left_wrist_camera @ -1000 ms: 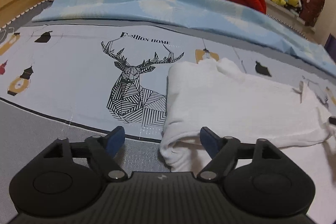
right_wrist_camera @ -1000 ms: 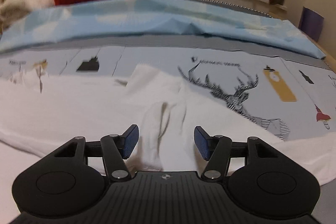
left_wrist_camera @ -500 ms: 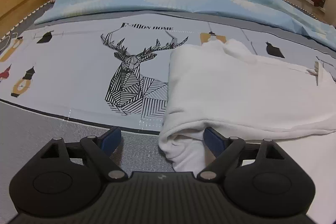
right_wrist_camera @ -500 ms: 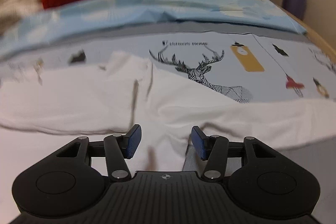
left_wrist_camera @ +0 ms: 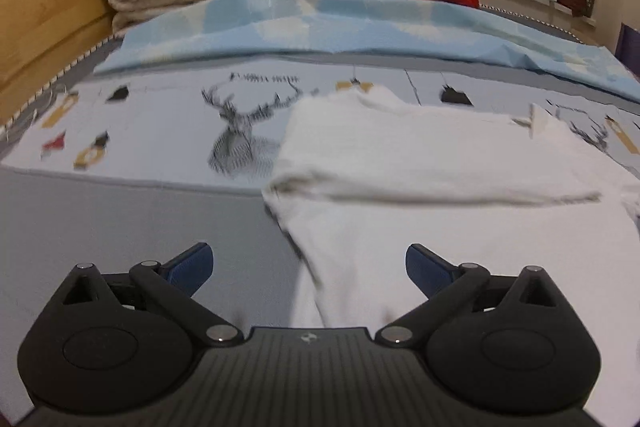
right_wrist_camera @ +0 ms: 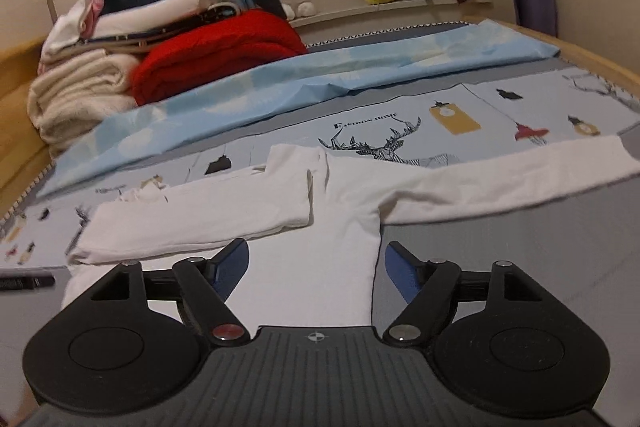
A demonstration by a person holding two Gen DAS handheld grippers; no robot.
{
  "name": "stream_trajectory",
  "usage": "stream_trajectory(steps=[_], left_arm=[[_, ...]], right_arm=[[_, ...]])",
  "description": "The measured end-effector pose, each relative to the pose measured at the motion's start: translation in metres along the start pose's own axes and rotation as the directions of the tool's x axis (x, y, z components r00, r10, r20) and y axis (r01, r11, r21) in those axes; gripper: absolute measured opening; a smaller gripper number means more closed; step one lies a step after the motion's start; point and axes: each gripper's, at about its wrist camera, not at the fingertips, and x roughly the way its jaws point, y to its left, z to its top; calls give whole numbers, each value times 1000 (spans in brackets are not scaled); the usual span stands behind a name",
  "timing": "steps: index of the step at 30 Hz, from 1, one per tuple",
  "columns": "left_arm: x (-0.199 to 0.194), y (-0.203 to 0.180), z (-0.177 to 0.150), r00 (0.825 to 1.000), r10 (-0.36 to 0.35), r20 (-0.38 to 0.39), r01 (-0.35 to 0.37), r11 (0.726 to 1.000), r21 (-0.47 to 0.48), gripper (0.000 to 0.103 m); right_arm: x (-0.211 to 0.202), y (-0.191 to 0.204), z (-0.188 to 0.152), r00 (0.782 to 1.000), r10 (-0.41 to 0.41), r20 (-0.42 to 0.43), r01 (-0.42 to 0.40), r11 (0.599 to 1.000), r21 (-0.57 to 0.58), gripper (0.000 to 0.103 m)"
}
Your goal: Fold small clothes
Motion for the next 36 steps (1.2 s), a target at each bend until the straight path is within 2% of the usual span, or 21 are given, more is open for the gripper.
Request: stream_trajectory(steps=[7,13,28,36], left_arm=[[-17,-23,-14,999,17,43,-21,996,89,103],[-8,-26,-10,1000,-5,29,2,995,97,103],[1,-26,-5,1000,-13,21,11,993,121,103],[6,-29,-4,1000,-14,6,13,993,118,103]], right_arm=[[-2,-12,-14,1000,-8,-24,8,1000,29,81],[11,-19,-15,998,-47,-51,49,998,42,81],[26,-12,-14,996,-35,-88,37,999,24,81],[28,-24,-12,994,-42,-101,51,995,84,81]])
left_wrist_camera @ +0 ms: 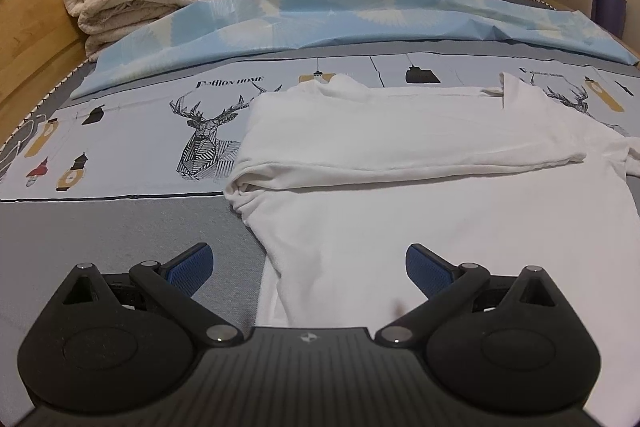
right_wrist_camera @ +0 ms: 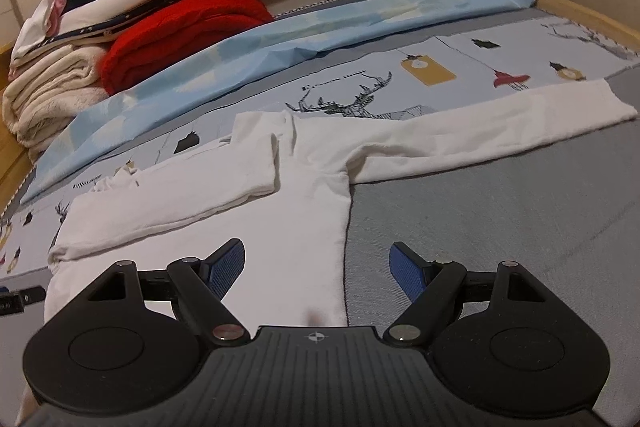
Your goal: Fold small clothes
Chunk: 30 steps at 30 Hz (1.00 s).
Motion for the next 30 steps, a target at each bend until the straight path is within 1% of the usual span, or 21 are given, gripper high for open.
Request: stream_trajectory(steps=[3,5,6,8,9,11,14,16,17,19,21,22,23,24,25,26,27,28,29,30], left_arm=[[3,2,2,1000,-2,-9,2,1000,-12,103],[5,5,4,1000,-3,-16,2,1000,-31,103],[6,7,4,1000,1,-17,-2,999,-42,103],[9,13,6,1000,12,-25,-13,997,-73,103],[12,16,7,999,12,-31,-15,996,-87,103],[16,22,9,999,23,-45,-28,994,-110,103],[21,29,12,998,51,-46,-56,990,-126,103],[24,35,15,996,76,-46,-81,988,-134,103],[26,39,16,995,86,-50,-92,985,-143,103],[32,49,19,993,105,-60,-114,980,-166,103],[38,61,22,989,132,-73,-144,970,-197,103],[42,69,24,985,150,-81,-165,963,-214,103],[44,75,26,982,166,-88,-182,955,-232,103],[47,84,28,979,180,-98,-199,946,-257,103],[50,92,29,977,186,-106,-209,938,-278,103],[52,100,31,975,192,-114,-218,928,-301,103],[54,108,33,973,198,-118,-226,919,-322,103],[57,116,36,970,213,-118,-241,912,-331,103],[59,123,41,963,241,-121,-268,905,-332,103],[62,130,44,955,271,-120,-296,897,-330,103]], right_arm=[[1,-9,4,1000,-6,0,6,999,53,81],[0,-21,10,1000,-20,7,19,993,114,81],[-2,-28,15,999,-33,16,30,990,139,81],[-9,-51,32,993,-97,65,81,972,220,81],[-12,-67,41,988,-128,88,99,955,281,82],[-11,-103,56,979,-172,107,114,905,410,82],[6,-167,77,962,-257,91,163,810,564,82],[21,-205,88,951,-300,75,188,753,631,82],[27,-221,91,945,-319,79,193,734,651,82],[44,-249,93,932,-356,71,219,707,673,82],[63,-269,92,924,-381,40,252,685,684,82],[73,-278,90,926,-378,29,256,681,686,84],[77,-280,92,924,-377,66,238,702,672,96],[81,-279,96,924,-372,90,231,728,645,100],[91,-278,103,923,-377,70,259,748,612,101],[98,-275,108,915,-398,65,291,762,579,101],[105,-272,113,906,-418,69,315,774,550,100],[114,-268,117,895,-441,68,344,778,526,97],[120,-263,121,881,-469,65,377,777,504,75],[126,-258,126,872,-485,63,399,781,480,18]])
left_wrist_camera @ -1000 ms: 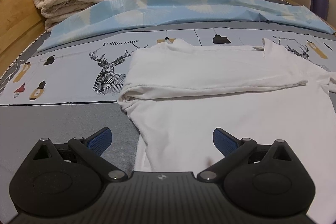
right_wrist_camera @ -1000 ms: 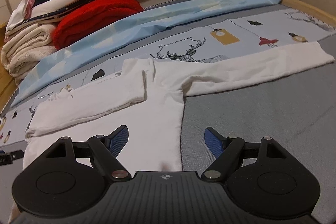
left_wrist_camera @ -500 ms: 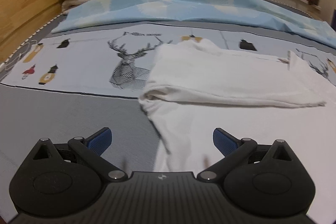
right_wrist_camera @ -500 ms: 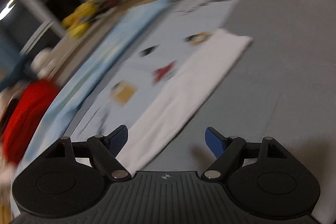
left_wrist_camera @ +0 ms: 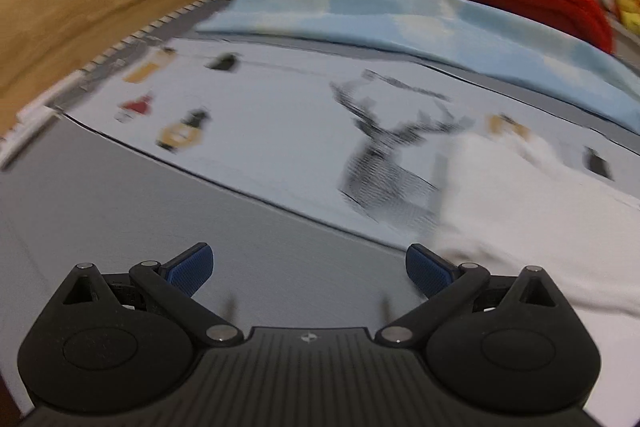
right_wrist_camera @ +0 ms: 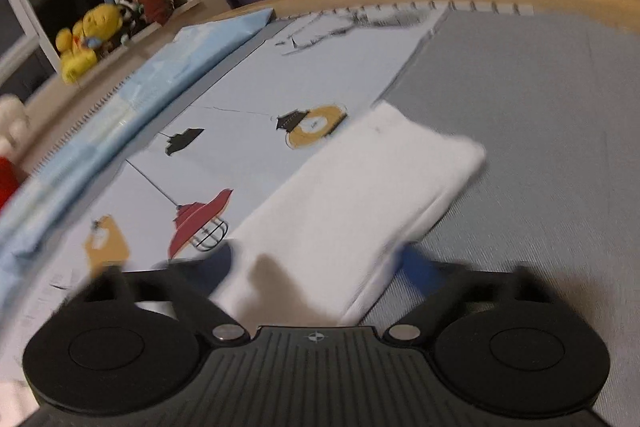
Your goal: Fold small clothes
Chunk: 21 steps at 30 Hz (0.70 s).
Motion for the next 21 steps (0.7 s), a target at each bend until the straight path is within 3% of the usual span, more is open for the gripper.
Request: stream_trajectory(steps=[1,2,4,6,9,13,16,17,18,19,20,21], left_arm=[[4,6,6,999,35,16,-35,999,-2,103],[8,11,10,998,63,25,-63,998,-4,103],[13,22,14,994,101,33,-101,995,-15,103],[16,31,15,994,108,20,-108,994,-23,103],[16,39,15,997,73,5,-73,997,-28,103],[13,46,15,999,36,11,-36,998,-50,103],[8,47,14,1000,8,16,-7,998,-65,103],[8,48,15,1000,2,17,0,998,-69,103],[8,48,15,1000,-4,16,5,998,-70,103],[8,49,15,1000,-8,13,9,997,-71,103],[9,50,15,1000,-13,11,14,997,-71,103],[10,50,14,1000,-15,7,16,997,-72,103]], right_arm=[[4,9,6,999,6,-39,-6,1000,-9,7],[6,16,11,998,12,-68,-11,1000,9,6],[-16,46,15,1000,6,-14,-7,999,-45,6],[-47,94,17,997,62,52,-53,986,-160,6],[-108,188,-2,967,214,139,-149,915,-374,6],[-200,302,-85,865,478,155,-280,715,-641,6],[-245,356,-181,794,607,21,-393,541,-744,7],[-252,366,-214,776,629,-49,-435,478,-763,13],[-256,374,-247,761,634,-136,-478,407,-778,37],[-259,378,-281,754,612,-237,-517,331,-789,50],[-260,376,-314,757,571,-316,-541,277,-794,60],[-263,371,-335,756,540,-371,-555,227,-800,60]])
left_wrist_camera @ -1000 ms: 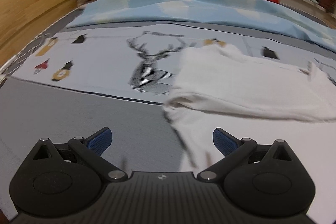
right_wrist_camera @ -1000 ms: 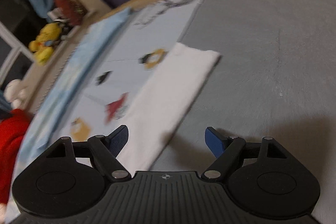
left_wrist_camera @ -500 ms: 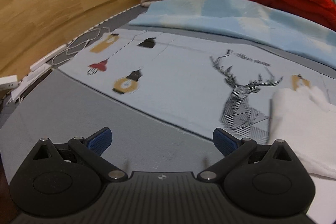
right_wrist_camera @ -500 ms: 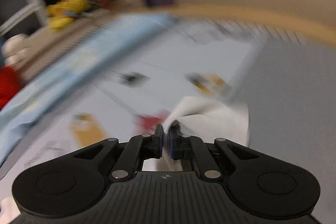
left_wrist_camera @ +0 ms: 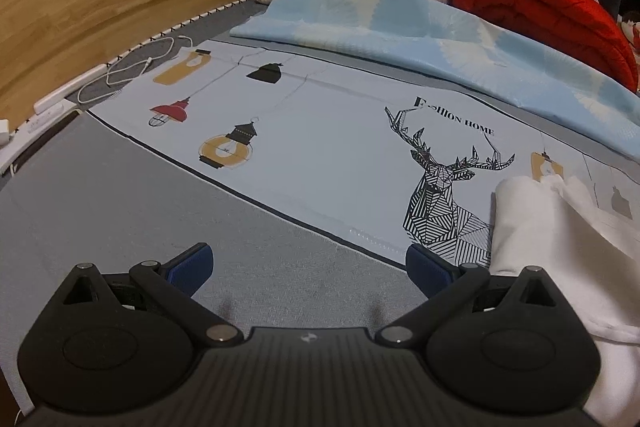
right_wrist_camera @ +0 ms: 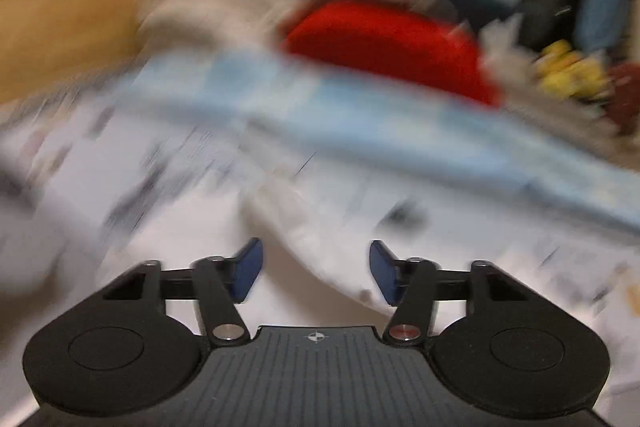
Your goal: Fold small clothes
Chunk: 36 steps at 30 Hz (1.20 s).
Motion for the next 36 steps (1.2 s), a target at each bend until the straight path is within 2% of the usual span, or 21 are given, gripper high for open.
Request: stream_trajectory(steps=[2,4,6,8,11,14,16,22,28,32,34,36], left_arm=[[2,1,-2,1000,-6,-9,6,1000,4,103],[2,1,-2,1000,-16,-8,16,1000,11,103],[2,-1,-1,1000,-28,-5,28,1000,6,103],[1,-7,-1,998,-55,-5,55,998,-1,103],[-2,-24,-3,995,-95,-1,95,995,23,103],[-5,-47,-11,994,-111,-2,111,988,103,103],[-6,-61,-19,992,-128,-10,128,978,163,103],[-6,-88,-40,990,-137,-15,136,947,290,103],[-3,-96,-49,988,-145,-43,152,931,331,103],[-11,-95,-60,986,-156,-61,168,916,364,103],[-19,-90,-72,984,-161,-77,178,911,371,103],[-31,-83,-88,980,-175,-92,197,899,392,103]], right_arm=[[-7,5,-19,999,26,-41,-28,998,-52,60],[-21,-15,-25,998,-11,-58,8,999,-50,62],[-41,-58,-27,995,-71,-68,71,997,9,65],[-66,-104,-38,983,-162,-85,170,980,99,66],[-100,-160,-66,967,-230,-112,252,931,265,69],[-118,-192,-95,954,-264,-141,298,871,390,70],[-117,-204,-109,951,-252,-178,305,851,428,70],[-106,-207,-121,961,-191,-202,258,883,393,70],[-99,-193,-111,966,-154,-210,222,907,359,74],[-105,-195,-117,959,-161,-233,235,911,339,75],[-115,-204,-124,952,-133,-274,235,892,387,78],[-134,-221,-138,950,-94,-298,242,824,513,79]])
